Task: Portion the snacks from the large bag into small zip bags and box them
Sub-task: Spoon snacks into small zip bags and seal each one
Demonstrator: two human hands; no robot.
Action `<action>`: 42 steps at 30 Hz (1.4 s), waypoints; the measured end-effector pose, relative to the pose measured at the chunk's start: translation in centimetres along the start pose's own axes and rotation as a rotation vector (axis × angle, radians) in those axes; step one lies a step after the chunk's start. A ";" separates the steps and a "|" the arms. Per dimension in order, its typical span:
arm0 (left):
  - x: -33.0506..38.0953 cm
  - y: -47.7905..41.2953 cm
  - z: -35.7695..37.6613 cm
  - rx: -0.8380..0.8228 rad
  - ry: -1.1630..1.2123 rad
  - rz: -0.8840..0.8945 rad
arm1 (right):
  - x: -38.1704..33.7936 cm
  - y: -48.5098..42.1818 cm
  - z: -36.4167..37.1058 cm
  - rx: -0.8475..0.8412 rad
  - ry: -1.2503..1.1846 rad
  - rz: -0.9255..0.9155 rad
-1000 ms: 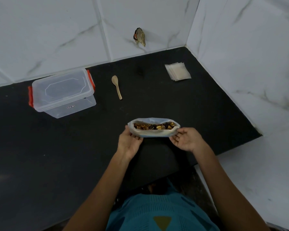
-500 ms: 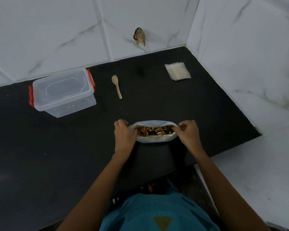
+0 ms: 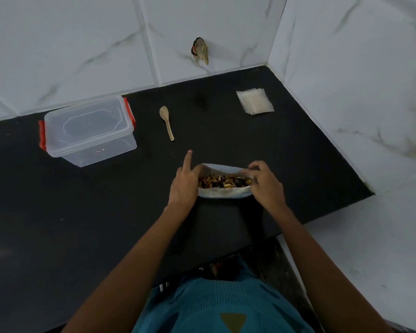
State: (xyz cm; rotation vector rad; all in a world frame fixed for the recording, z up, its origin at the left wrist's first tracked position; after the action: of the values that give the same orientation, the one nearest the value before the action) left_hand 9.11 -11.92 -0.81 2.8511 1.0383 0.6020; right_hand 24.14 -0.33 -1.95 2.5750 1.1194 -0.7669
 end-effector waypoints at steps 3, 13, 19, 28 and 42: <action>0.1 -0.3 0.1 -0.047 0.031 -0.009 | -0.1 -0.3 0.3 -0.039 -0.031 -0.053; -0.9 -2.0 1.4 -0.259 0.143 -0.092 | 1.1 -0.5 1.7 -0.253 -0.295 0.133; -0.8 -0.8 1.5 -0.331 0.289 -0.232 | 0.7 -0.3 1.6 -0.318 -0.245 0.182; -0.1 -0.7 -0.1 -0.266 0.361 -0.232 | -0.7 0.7 0.4 -0.276 -0.397 0.152; -2.9 0.3 2.1 -0.050 0.865 -0.468 | 0.2 0.5 -0.1 -0.129 -0.244 0.161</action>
State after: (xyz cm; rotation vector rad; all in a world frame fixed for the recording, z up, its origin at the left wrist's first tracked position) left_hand 8.09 -13.81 -3.69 2.1301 1.6519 1.8095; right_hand 24.66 -0.52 -1.98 2.3545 0.8488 -0.9081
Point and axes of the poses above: each hand's wrist, its own y-axis away from the middle knuckle, its own z-axis out of the palm, x = y × z, the point moved 6 cm from there along -y, towards the middle knuckle, and after that the axes turned 9 degrees about -z, right-handed, at the moved point
